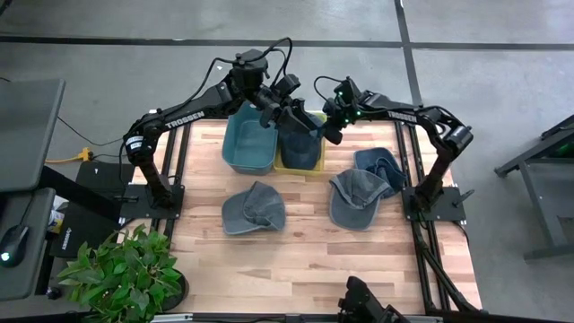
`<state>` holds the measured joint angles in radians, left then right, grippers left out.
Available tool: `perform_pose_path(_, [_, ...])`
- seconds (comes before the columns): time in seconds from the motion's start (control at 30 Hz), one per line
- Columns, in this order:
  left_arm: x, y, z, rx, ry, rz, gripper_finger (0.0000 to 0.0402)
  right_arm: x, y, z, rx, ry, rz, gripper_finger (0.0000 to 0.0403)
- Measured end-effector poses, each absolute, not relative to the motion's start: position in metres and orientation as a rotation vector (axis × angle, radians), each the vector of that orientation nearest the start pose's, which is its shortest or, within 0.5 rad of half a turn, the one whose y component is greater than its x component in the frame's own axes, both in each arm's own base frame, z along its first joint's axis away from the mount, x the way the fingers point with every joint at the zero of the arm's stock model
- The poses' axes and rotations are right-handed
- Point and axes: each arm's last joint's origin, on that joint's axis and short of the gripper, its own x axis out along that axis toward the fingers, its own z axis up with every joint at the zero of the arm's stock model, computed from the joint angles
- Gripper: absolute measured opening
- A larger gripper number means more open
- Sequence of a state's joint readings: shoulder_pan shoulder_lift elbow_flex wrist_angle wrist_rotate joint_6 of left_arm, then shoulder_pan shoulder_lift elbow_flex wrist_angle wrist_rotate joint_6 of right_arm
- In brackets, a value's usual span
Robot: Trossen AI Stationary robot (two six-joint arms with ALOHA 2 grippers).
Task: Pick & Place hat
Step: Put the bottom blue cap into the yellow bin
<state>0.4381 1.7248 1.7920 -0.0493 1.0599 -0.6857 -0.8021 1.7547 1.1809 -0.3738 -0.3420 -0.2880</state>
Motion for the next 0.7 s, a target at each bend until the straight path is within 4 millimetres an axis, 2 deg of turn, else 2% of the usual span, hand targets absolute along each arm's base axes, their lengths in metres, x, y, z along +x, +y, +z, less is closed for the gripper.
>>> perform_pose_path(0.27, [0.357,0.140,0.442,-0.655,0.203,-0.595,0.0236,0.270,-0.255,0.189,0.259,0.841,-0.298,0.0000])
perform_pose_path(0.7, [0.358,0.140,0.442,-0.662,0.204,-0.592,0.0236,0.273,-0.261,0.167,0.357,0.885,-0.377,0.0000])
